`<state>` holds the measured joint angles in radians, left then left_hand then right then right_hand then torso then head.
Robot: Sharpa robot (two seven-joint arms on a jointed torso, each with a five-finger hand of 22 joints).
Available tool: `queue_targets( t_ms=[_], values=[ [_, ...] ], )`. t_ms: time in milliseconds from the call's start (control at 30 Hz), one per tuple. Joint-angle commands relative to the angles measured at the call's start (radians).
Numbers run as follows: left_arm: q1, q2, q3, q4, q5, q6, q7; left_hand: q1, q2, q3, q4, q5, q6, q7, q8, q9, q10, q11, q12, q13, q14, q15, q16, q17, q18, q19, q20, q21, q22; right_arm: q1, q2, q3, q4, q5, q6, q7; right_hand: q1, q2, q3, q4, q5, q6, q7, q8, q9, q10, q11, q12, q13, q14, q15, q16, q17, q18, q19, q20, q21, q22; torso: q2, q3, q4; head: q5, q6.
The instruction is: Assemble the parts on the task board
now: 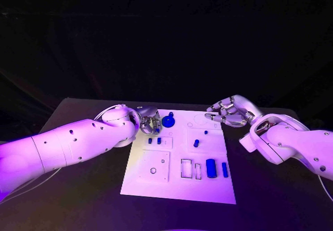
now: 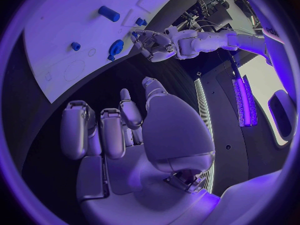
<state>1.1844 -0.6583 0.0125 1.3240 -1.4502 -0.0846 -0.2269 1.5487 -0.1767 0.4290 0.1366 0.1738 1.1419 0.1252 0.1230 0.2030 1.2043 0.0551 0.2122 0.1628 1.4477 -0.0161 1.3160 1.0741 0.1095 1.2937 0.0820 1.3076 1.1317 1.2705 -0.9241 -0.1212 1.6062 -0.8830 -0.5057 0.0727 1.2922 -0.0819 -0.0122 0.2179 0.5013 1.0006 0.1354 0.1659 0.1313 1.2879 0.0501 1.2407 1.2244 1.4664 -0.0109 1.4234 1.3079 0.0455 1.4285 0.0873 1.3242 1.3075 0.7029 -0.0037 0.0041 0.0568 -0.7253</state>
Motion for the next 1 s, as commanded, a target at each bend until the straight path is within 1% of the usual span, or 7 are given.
queue_targets(
  t_ms=[33,100,333,600,700,833,1000],
  values=[
    [-0.001,0.005,-0.002,-0.001,-0.004,0.031,-0.005,-0.009,0.000,0.004,-0.002,-0.001,0.006,-0.002,-0.005,-0.002,0.009,0.002,-0.005,0.000,-0.003,0.001,-0.007,-0.003,-0.008,-0.001,0.001,-0.002,-0.003,-0.001,0.001,0.000,0.000,-0.004,0.013,0.008,0.003,0.009,-0.006,0.000,0.006,-0.004,-0.001,0.004,0.001,-0.003,0.002,0.000,0.000,0.046,-0.009,-0.004,0.029,0.016,-0.006,0.002,-0.003,0.120,0.000,0.0007,0.0006,-0.001,-0.001],
    [-0.001,0.005,-0.002,-0.002,-0.004,0.034,-0.008,-0.014,-0.002,0.002,-0.002,-0.001,0.005,-0.002,-0.008,-0.003,0.008,0.002,-0.008,0.000,-0.004,0.001,-0.006,-0.003,-0.007,-0.003,0.001,-0.004,-0.006,-0.001,0.000,0.000,0.001,-0.004,0.013,0.008,0.003,0.009,-0.006,0.000,0.006,-0.004,-0.001,0.004,0.001,-0.003,0.002,0.000,0.000,0.046,-0.009,-0.004,0.029,0.016,-0.006,0.002,-0.003,0.120,0.000,0.0005,0.0006,-0.001,-0.001],
    [-0.001,0.004,-0.003,-0.004,-0.004,0.032,-0.018,-0.034,-0.013,-0.003,-0.003,0.000,-0.047,0.011,-0.049,-0.023,-0.011,0.014,-0.034,-0.004,-0.012,0.011,-0.011,-0.017,-0.004,-0.018,0.007,-0.017,-0.024,-0.001,0.000,0.000,0.000,-0.004,0.013,0.008,0.004,0.010,-0.007,0.001,0.007,-0.005,-0.001,0.004,0.002,-0.005,0.002,-0.003,-0.003,0.045,-0.009,-0.007,0.026,0.017,-0.007,0.002,-0.007,0.118,0.000,-0.0002,0.0006,0.000,0.000],
    [-0.001,0.001,-0.003,-0.003,-0.003,0.016,-0.019,-0.038,-0.019,0.002,-0.006,0.000,-0.080,0.018,-0.063,-0.038,-0.020,0.021,-0.053,-0.008,-0.017,0.017,-0.012,-0.027,-0.002,-0.024,0.013,-0.023,-0.030,-0.001,-0.001,0.000,-0.003,-0.004,0.016,0.004,0.005,0.009,-0.010,0.001,0.007,-0.009,0.000,0.003,0.002,-0.026,0.003,-0.028,-0.027,0.039,-0.009,-0.023,0.005,0.022,-0.019,0.002,-0.030,0.105,0.000,-0.0007,0.0013,-0.002,0.002],
    [-0.001,0.001,-0.003,-0.002,-0.002,0.013,-0.018,-0.039,-0.021,0.004,-0.007,0.000,-0.096,0.018,-0.063,-0.044,-0.018,0.022,-0.057,-0.009,-0.017,0.018,-0.010,-0.027,-0.002,-0.024,0.015,-0.023,-0.030,-0.001,0.000,0.000,-0.004,-0.005,0.020,0.001,0.009,0.011,-0.012,0.004,0.007,-0.015,0.000,0.003,0.003,-0.107,0.003,-0.134,-0.131,0.032,-0.008,-0.047,-0.022,0.029,-0.036,0.002,-0.066,0.086,0.000,-0.0005,0.0010,-0.001,0.002],
    [-0.001,0.000,-0.003,-0.002,-0.001,0.008,-0.019,-0.040,-0.025,0.008,-0.008,0.000,-0.127,0.021,-0.063,-0.057,-0.015,0.022,-0.064,-0.009,-0.018,0.017,-0.009,-0.031,-0.001,-0.025,0.015,-0.023,-0.031,-0.001,0.001,0.000,-0.007,-0.013,0.030,-0.006,0.022,0.012,-0.011,0.010,0.003,-0.022,0.002,0.004,0.006,-0.261,0.003,-0.383,-0.367,0.023,-0.009,-0.088,-0.067,0.036,-0.053,0.001,-0.111,0.063,0.000,-0.0005,0.0007,-0.001,0.002],
    [-0.001,-0.004,-0.003,0.001,0.002,0.003,-0.018,-0.041,-0.027,0.009,-0.009,0.000,-0.142,0.022,-0.063,-0.064,-0.013,0.020,-0.067,-0.009,-0.019,0.017,-0.009,-0.034,-0.001,-0.026,0.015,-0.025,-0.032,-0.001,0.001,0.000,-0.016,-0.050,0.058,-0.025,0.053,0.012,0.002,0.014,-0.041,-0.026,0.006,0.007,0.009,-0.292,0.009,-0.565,-0.519,0.012,-0.006,-0.152,-0.139,0.043,-0.064,0.002,-0.156,0.039,-0.001,-0.0005,0.0002,-0.002,0.003]
  ],
)
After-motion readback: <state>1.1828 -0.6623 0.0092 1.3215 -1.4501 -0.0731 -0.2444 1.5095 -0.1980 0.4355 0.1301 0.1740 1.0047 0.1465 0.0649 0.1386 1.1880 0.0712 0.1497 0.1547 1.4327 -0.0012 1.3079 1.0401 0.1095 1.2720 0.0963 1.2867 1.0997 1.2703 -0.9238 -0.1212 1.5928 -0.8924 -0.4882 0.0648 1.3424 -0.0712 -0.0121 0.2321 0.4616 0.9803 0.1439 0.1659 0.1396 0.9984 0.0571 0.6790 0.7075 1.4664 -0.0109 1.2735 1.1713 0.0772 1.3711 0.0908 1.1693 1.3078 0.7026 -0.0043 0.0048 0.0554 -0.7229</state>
